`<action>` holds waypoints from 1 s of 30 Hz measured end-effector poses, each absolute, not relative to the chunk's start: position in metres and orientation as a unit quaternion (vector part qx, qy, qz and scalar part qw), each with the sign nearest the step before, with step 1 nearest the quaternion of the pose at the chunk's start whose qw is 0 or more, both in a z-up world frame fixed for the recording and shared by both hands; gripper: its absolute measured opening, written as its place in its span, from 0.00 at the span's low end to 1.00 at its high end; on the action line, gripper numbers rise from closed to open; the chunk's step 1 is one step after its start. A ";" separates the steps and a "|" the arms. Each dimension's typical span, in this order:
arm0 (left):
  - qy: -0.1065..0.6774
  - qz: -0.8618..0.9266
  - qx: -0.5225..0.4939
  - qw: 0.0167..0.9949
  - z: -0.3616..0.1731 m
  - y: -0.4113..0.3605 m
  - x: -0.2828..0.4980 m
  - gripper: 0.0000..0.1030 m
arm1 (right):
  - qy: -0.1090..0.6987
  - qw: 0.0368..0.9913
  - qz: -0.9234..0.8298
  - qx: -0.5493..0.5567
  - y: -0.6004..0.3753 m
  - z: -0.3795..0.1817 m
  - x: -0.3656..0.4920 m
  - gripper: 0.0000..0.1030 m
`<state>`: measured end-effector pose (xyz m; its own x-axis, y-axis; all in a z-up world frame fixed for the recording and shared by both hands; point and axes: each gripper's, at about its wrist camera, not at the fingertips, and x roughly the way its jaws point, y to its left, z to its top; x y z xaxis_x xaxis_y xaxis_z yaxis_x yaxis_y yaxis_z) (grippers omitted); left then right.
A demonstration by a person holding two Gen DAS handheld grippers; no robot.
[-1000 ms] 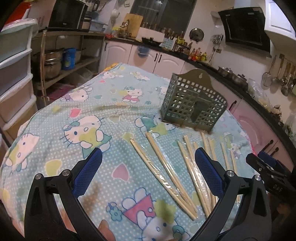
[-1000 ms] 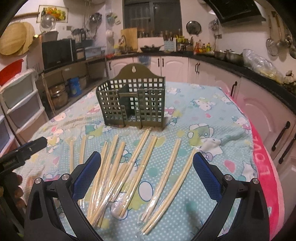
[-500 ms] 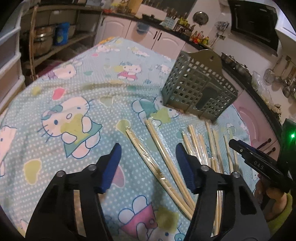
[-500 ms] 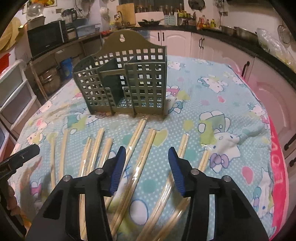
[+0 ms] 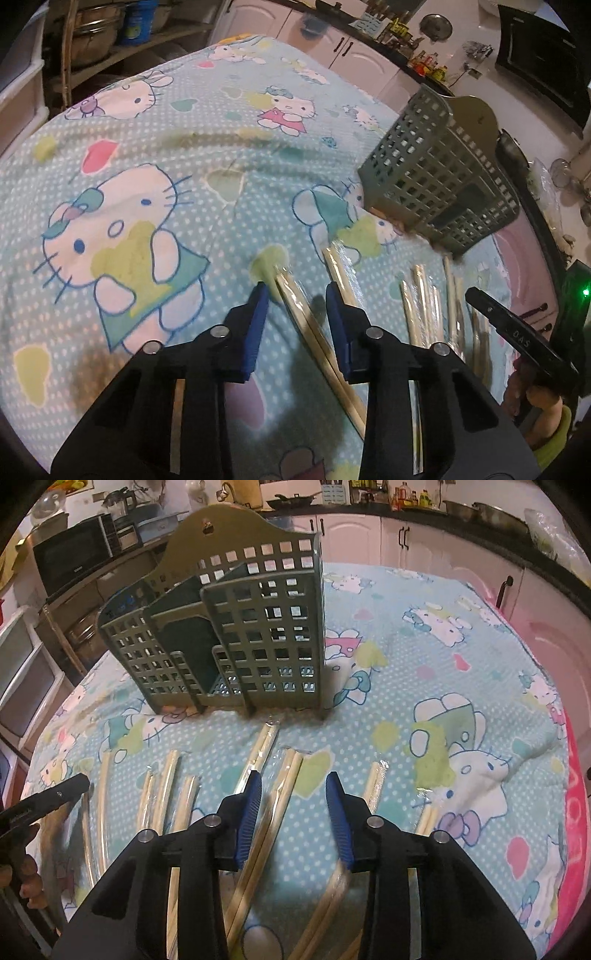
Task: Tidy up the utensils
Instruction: 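Close the left gripper on a wooden chopstick while the right gripper grasps another, then lift both held chopsticks and carry them above the green utensil holder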
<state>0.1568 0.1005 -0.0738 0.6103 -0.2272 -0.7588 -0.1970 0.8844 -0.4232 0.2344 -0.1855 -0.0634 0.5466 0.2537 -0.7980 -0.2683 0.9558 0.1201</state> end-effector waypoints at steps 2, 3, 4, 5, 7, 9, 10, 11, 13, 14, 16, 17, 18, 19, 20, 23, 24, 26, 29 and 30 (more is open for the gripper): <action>0.445 -0.003 -0.238 0.863 -0.075 0.104 0.161 0.19 | 0.456 0.878 0.146 -0.008 -0.184 -0.066 0.240 0.30; 0.446 -0.001 -0.237 0.863 -0.074 0.104 0.162 0.19 | 0.458 0.877 0.146 -0.009 -0.184 -0.067 0.241 0.30; 0.448 0.001 -0.235 0.863 -0.074 0.104 0.164 0.18 | 0.460 0.876 0.142 -0.011 -0.182 -0.069 0.244 0.30; 0.448 0.002 -0.233 0.863 -0.074 0.104 0.166 0.18 | 0.463 0.875 0.140 -0.011 -0.181 -0.071 0.247 0.28; 0.450 0.005 -0.232 0.862 -0.074 0.105 0.170 0.18 | 0.470 0.871 0.144 -0.006 -0.181 -0.074 0.252 0.28; 0.451 0.008 -0.228 0.863 -0.073 0.104 0.172 0.18 | 0.471 0.870 0.144 -0.005 -0.180 -0.077 0.255 0.28; 0.452 0.010 -0.226 0.863 -0.073 0.104 0.174 0.18 | 0.472 0.870 0.143 -0.004 -0.179 -0.077 0.257 0.28; 0.452 0.011 -0.224 0.863 -0.073 0.103 0.176 0.18 | 0.474 0.869 0.143 -0.002 -0.179 -0.078 0.258 0.28; 0.453 0.014 -0.218 0.864 -0.073 0.102 0.180 0.18 | 0.475 0.868 0.143 -0.002 -0.178 -0.078 0.261 0.28; 0.452 0.016 -0.215 0.865 -0.073 0.102 0.181 0.16 | 0.476 0.868 0.143 -0.004 -0.177 -0.078 0.262 0.28; 0.451 0.019 -0.210 0.867 -0.073 0.101 0.181 0.11 | 0.476 0.867 0.144 -0.009 -0.177 -0.078 0.263 0.28; 0.451 0.024 -0.206 0.868 -0.073 0.101 0.181 0.09 | 0.475 0.867 0.147 -0.010 -0.177 -0.079 0.264 0.28; 0.450 0.025 -0.204 0.869 -0.073 0.102 0.182 0.07 | 0.475 0.867 0.147 -0.009 -0.175 -0.079 0.263 0.25; 0.448 0.026 -0.202 0.870 -0.073 0.101 0.181 0.06 | 0.474 0.868 0.149 -0.009 -0.175 -0.079 0.263 0.23; 0.447 0.027 -0.201 0.871 -0.072 0.102 0.181 0.04 | 0.472 0.869 0.152 -0.009 -0.176 -0.078 0.262 0.17; 0.445 0.027 -0.198 0.873 -0.070 0.102 0.181 0.01 | 0.469 0.868 0.161 -0.003 -0.178 -0.077 0.261 0.10; 0.443 0.025 -0.199 0.874 -0.068 0.101 0.180 0.01 | 0.467 0.869 0.163 0.003 -0.180 -0.075 0.260 0.08; 0.433 0.016 -0.198 0.879 -0.059 0.101 0.177 0.01 | 0.464 0.869 0.169 0.019 -0.185 -0.071 0.257 0.08; 0.415 0.006 -0.190 0.890 -0.044 0.098 0.171 0.01 | 0.451 0.872 0.184 0.044 -0.195 -0.063 0.251 0.07; 0.410 0.002 -0.190 0.892 -0.039 0.098 0.170 0.01 | 0.446 0.874 0.187 0.050 -0.198 -0.059 0.247 0.07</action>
<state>0.1701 0.0980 -0.0394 0.6635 -0.1512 -0.7327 -0.1598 0.9281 -0.3362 0.2473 -0.1981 -0.0595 0.5320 0.3717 -0.7608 -0.2832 0.9249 0.2538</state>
